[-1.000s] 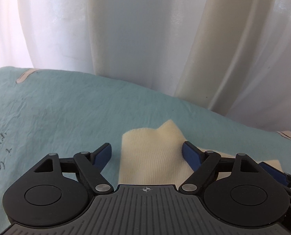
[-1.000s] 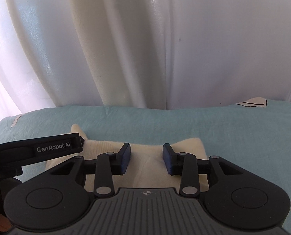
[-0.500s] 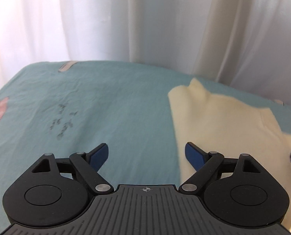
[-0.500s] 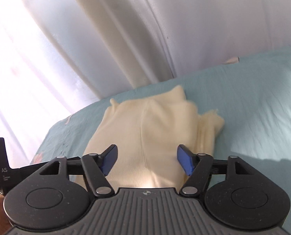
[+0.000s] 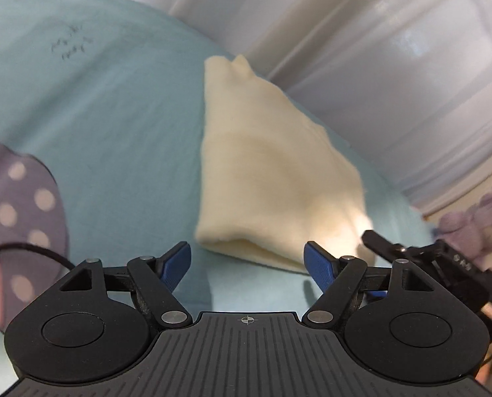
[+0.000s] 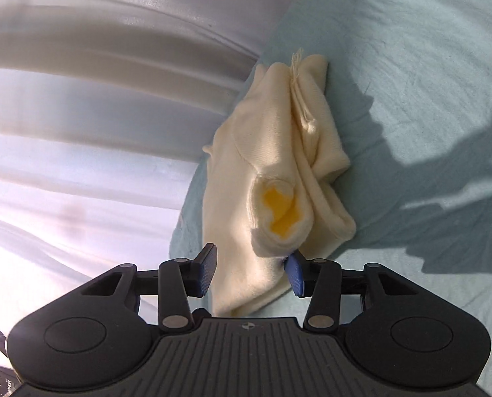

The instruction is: Fold small clothes

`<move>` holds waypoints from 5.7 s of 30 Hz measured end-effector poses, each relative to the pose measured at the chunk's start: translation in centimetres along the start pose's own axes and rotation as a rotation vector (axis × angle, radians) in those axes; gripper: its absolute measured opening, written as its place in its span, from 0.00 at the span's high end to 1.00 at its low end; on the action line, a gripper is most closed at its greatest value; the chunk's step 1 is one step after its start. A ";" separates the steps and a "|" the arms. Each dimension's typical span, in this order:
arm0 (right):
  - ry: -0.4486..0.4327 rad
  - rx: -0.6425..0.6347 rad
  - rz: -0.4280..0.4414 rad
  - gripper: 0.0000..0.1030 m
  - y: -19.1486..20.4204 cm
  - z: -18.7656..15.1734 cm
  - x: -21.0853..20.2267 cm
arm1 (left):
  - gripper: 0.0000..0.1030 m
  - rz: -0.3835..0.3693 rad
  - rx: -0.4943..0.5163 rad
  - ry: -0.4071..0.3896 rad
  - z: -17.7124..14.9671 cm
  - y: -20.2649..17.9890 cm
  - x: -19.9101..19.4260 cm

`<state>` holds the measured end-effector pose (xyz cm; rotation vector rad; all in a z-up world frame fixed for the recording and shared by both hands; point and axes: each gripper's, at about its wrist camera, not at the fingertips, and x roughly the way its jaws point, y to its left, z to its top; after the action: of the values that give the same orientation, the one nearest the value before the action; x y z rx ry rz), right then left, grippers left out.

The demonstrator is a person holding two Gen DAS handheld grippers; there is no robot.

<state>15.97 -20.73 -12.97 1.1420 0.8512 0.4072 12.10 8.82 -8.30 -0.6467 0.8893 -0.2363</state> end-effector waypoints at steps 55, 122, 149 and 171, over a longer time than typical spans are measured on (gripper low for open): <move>-0.066 -0.660 -0.391 0.94 6.9 -2.8 0.7 | 0.60 0.246 0.088 -0.194 2.6 -2.3 -2.9; 0.058 -0.798 -0.727 0.04 10.5 -10.9 0.3 | 0.02 0.619 0.491 -0.039 -2.4 -8.7 -1.3; 0.087 -0.803 -0.860 0.04 11.8 -10.4 1.7 | 0.02 0.629 0.493 -0.011 -1.9 -8.7 -1.1; 0.089 -0.752 -0.879 0.04 11.3 -9.5 1.8 | 0.02 0.631 0.500 0.011 -2.0 -8.6 -0.7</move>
<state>11.31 -9.23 -4.86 0.0082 1.0598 0.0173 10.67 1.51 -3.50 0.1117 0.9556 0.1095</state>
